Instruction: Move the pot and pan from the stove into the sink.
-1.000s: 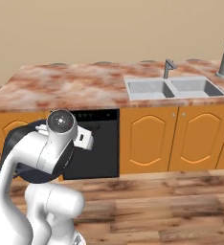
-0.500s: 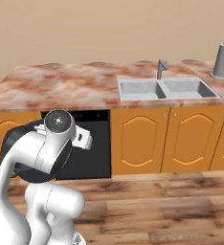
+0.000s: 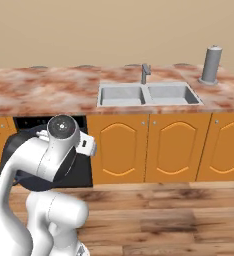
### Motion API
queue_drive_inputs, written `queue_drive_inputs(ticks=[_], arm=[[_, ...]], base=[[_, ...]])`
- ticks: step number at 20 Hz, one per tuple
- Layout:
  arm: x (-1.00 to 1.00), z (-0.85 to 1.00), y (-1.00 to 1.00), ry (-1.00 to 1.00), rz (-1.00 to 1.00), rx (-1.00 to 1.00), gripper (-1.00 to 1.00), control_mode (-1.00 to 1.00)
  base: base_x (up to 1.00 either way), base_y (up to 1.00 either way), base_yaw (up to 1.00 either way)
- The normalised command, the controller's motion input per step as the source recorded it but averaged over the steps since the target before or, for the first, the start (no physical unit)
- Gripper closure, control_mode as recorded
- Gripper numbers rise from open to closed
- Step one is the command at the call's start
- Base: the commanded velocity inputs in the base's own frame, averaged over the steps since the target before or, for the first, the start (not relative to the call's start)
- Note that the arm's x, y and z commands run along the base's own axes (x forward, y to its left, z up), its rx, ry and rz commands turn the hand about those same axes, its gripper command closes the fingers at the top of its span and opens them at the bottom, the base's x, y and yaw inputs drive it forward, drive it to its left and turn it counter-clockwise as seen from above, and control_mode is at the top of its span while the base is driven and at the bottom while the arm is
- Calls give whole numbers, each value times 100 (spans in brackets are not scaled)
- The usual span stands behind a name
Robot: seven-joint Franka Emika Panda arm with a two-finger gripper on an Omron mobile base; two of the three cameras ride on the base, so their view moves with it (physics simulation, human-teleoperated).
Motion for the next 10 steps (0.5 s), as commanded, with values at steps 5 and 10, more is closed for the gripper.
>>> queue_drive_inputs(ticks=[5,10], arm=[[0,0,0,0,0,0,100,100],[0,0,0,0,0,0,100,100]], base=[[37,-74,9],[24,-65,8]])
